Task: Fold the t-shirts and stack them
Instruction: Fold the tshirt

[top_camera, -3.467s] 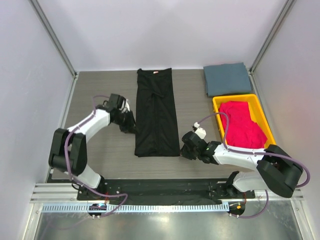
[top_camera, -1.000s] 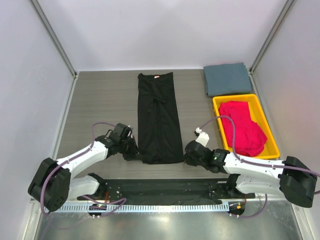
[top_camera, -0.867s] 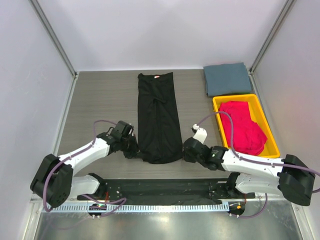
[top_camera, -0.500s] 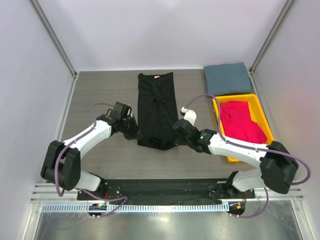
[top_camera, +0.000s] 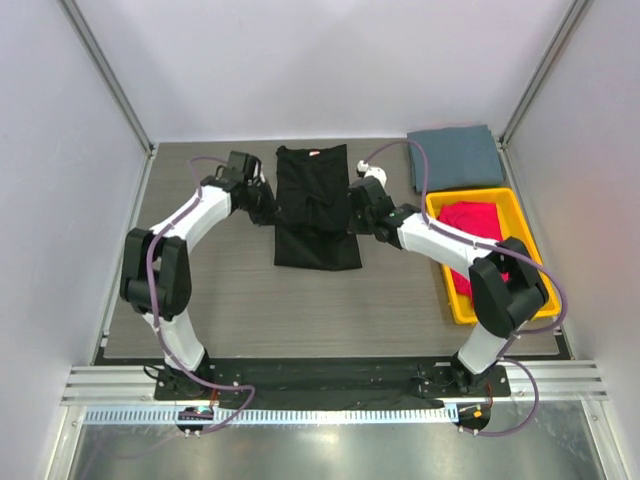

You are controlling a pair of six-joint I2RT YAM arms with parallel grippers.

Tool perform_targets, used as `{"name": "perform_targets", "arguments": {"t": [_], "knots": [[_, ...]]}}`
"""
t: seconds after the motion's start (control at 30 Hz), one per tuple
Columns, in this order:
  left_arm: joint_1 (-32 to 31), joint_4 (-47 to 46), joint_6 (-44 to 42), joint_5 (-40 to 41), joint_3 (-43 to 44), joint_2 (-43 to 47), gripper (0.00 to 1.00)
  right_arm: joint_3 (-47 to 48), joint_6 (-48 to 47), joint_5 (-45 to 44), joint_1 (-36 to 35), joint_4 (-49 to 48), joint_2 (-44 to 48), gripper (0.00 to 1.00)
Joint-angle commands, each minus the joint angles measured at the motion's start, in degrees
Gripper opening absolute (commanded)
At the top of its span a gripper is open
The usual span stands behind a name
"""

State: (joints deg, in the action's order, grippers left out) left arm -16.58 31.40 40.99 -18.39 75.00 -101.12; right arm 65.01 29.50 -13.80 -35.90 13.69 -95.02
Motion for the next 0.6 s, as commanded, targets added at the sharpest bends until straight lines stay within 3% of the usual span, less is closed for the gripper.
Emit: {"name": "perform_targets", "arguments": {"t": [0.0, 0.33, 0.57], "knots": [[1.99, 1.47, -2.58, -0.85, 8.90, -4.41, 0.00, 6.68, -4.44, 3.33, 2.15, -2.01, -3.05, 0.01], [4.98, 5.43, -4.60, -1.73, 26.23, -16.81, 0.00, 21.37, -7.26, 9.93, 7.59, 1.33, -13.95, 0.01], [6.47, 3.94, -5.40, -5.25, 33.18, -23.58, 0.00, 30.52, -8.58, 13.10, 9.97, 3.88, -21.25, 0.01]]}}
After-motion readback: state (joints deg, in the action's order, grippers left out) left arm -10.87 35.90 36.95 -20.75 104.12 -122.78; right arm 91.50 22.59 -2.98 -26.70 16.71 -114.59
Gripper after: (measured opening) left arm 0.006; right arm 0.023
